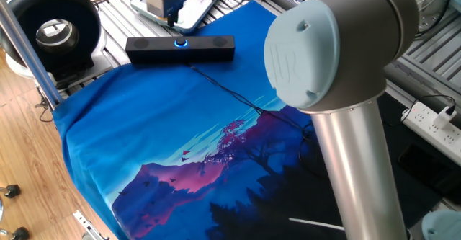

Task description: Turn the knob to increase the volume of the speaker

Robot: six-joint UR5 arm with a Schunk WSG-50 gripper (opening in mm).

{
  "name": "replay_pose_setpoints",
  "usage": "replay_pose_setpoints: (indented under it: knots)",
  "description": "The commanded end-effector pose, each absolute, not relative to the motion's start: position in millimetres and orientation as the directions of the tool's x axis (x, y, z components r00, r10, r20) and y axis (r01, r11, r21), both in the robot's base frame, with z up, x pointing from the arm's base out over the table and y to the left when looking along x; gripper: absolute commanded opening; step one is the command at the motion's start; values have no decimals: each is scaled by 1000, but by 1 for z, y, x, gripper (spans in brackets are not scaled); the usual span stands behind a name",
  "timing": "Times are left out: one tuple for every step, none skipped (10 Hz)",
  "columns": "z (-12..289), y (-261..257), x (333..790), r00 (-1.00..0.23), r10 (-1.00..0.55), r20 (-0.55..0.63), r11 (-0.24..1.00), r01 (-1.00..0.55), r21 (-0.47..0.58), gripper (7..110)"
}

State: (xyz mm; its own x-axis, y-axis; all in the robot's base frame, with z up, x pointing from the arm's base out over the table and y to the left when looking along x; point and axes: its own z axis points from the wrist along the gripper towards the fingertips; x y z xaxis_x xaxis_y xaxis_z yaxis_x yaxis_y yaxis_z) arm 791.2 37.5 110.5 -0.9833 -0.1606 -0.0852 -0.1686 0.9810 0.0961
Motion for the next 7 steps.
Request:
replay_pose_setpoints:
  knots:
    - [110,42,789,-997,-5,-76,993,-14,116,7]
    - [109,36,788,-997,-7,-75,996,-14,86,7]
    - [109,34,788,-997,-11,-76,997,-17,78,7]
    - [110,35,788,-997,-11,-73,997,-17,78,7]
    - [109,33,788,-998,-16,-68,997,-21,70,7]
    - [108,27,788,-997,-26,-68,999,-29,45,7]
    - [107,26,789,-997,-26,-68,999,-29,43,7]
